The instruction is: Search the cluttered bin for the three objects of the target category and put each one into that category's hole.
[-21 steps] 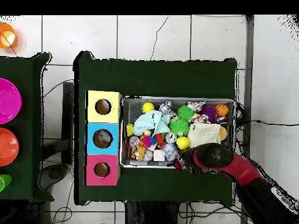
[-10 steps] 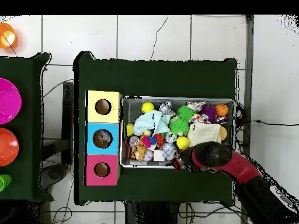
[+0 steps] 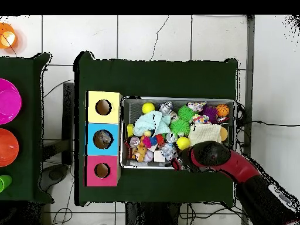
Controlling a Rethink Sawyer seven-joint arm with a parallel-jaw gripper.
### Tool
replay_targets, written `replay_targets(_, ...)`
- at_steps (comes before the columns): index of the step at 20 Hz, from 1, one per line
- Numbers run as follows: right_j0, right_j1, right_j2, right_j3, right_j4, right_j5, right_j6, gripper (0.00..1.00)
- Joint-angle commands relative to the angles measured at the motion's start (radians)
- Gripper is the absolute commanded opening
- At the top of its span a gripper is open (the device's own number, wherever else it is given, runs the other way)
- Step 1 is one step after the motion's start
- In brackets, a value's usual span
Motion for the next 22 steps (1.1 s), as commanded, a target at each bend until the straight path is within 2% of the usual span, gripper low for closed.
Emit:
replay_targets(1, 0.001, 0.077, 0.036, -0.135, 0.053, -0.024, 0.109, 1.0)
replay_targets(5, 0.001, 0.068, 0.046, -0.141, 0.06, -0.028, 0.111, 1.0)
replay_targets(12, 0.001, -0.003, 0.067, -0.082, 0.101, -0.054, 0.143, 1.0)
replay_targets(22, 0.016, -0.043, 0.071, -0.028, 0.13, -0.132, 0.177, 1.0)
